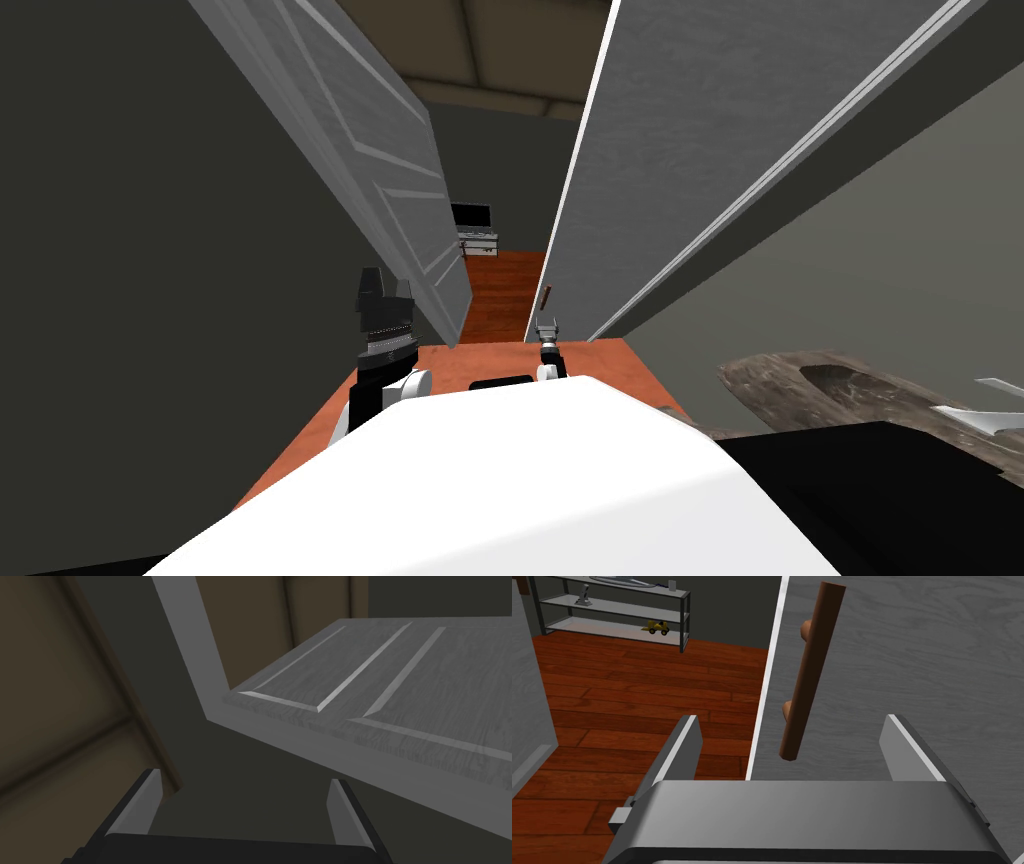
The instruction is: Push the door open
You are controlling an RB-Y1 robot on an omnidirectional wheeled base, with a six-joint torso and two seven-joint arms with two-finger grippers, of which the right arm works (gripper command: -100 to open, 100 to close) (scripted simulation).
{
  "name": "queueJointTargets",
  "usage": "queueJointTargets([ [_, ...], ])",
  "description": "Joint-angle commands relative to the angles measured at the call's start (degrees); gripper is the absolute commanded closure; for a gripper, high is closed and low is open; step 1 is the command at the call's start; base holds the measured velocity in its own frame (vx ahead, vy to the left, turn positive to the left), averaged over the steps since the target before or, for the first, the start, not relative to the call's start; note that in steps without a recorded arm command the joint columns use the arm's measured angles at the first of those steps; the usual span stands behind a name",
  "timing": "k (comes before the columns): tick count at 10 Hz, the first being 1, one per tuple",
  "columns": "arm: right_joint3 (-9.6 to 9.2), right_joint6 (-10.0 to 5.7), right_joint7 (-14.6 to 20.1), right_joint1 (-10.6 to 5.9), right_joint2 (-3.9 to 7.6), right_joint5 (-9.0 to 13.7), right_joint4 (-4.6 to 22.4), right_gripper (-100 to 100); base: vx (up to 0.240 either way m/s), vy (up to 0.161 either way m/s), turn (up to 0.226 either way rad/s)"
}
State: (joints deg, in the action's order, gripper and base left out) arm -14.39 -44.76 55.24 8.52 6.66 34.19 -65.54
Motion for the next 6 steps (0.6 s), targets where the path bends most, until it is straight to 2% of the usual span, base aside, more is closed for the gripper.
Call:
queueJointTargets([
  [1,-0.34,-0.44,1.87,-0.65,0.06,1.24,1.99,-100,0.03,-0.154,0.23],
  [2,-0.6,-0.81,3.12,-1.14,0.06,2.1,3.48,-100,0.046,-0.195,0.265],
  [4,-0.94,-1.29,4.74,-1.76,0.06,3.21,5.4,-100,0.038,-0.154,0.139],
  [6,-1.35,-1.87,6.74,-2.54,0.05,4.58,7.78,-100,0.025,-0.146,0.22],
])
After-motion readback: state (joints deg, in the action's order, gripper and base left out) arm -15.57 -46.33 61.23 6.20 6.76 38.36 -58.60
